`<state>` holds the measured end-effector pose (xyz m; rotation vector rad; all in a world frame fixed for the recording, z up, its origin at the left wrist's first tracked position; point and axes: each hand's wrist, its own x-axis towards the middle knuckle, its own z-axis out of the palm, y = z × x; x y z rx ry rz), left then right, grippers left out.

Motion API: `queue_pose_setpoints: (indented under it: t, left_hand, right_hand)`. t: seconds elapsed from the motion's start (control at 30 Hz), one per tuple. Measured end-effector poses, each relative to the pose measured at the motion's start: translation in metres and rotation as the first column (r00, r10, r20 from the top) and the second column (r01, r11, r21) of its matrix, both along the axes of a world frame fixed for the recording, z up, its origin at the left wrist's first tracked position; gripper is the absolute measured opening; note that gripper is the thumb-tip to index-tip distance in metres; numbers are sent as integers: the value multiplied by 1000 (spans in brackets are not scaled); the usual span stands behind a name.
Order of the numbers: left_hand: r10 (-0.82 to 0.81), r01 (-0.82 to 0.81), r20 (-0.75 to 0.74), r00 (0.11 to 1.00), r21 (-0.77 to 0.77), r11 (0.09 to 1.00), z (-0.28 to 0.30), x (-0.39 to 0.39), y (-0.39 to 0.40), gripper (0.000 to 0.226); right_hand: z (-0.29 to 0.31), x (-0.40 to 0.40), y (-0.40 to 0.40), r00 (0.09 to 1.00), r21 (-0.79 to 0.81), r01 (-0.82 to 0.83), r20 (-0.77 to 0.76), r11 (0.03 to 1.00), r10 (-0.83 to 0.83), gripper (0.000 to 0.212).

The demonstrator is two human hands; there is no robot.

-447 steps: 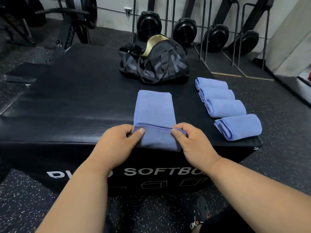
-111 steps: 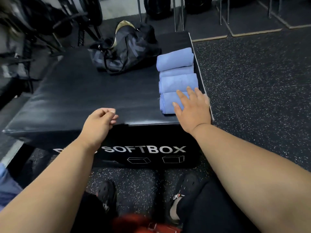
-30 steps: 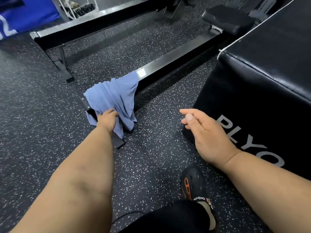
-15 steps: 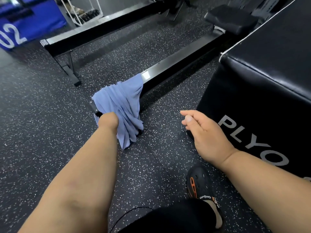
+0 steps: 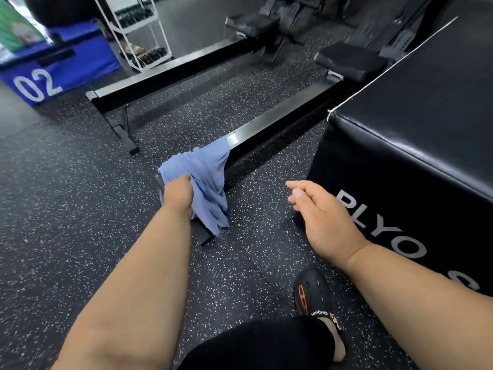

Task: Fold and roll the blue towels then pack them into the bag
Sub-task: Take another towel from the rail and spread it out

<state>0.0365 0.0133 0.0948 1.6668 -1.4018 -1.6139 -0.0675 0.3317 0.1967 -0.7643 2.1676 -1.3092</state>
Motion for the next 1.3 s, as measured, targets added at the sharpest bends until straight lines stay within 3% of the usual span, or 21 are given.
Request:
queue_pose_setpoints:
  t: [0.17, 0.33, 0.47, 0.73, 0.8, 0.93, 1.13, 1.3]
  left_hand:
    - [-11, 9, 106, 994, 17, 1000, -32, -6, 9, 26]
    - [16, -22, 201, 980, 28, 999, -60, -10, -13, 13]
    - [-33, 27, 312, 949, 21, 999, -77, -21, -33, 34]
    - [-92, 118, 493, 865, -22, 993, -94, -32, -50, 50]
    - [-78, 108, 504, 860, -31, 994, -101, -28, -55, 52]
    - [-27, 54, 483, 875, -43, 998, -109, -27, -57, 34]
    - [13, 12, 414, 910, -58, 998, -105, -30, -52, 50]
    - [31, -4, 452, 891, -60, 998, -104, -28, -56, 34]
  right_hand:
    - [-2, -6, 3, 1000, -4, -2, 19, 1000, 2, 27]
    - [-22, -18, -2, 999, 44, -19, 37, 999, 17, 27]
    - [-35, -30, -17, 999, 46, -22, 43, 999, 20, 27]
    - [-57, -39, -45, 998, 45, -42, 56, 998, 39, 28]
    - [-60, -38, -48, 997, 45, -44, 68, 998, 41, 27]
    - [-62, -37, -51, 996, 34, -47, 78, 998, 44, 27]
    - [-60, -33, -48, 996, 36, -58, 70, 998, 56, 26]
    - [-60, -33, -46, 995, 35, -54, 82, 998, 51, 27]
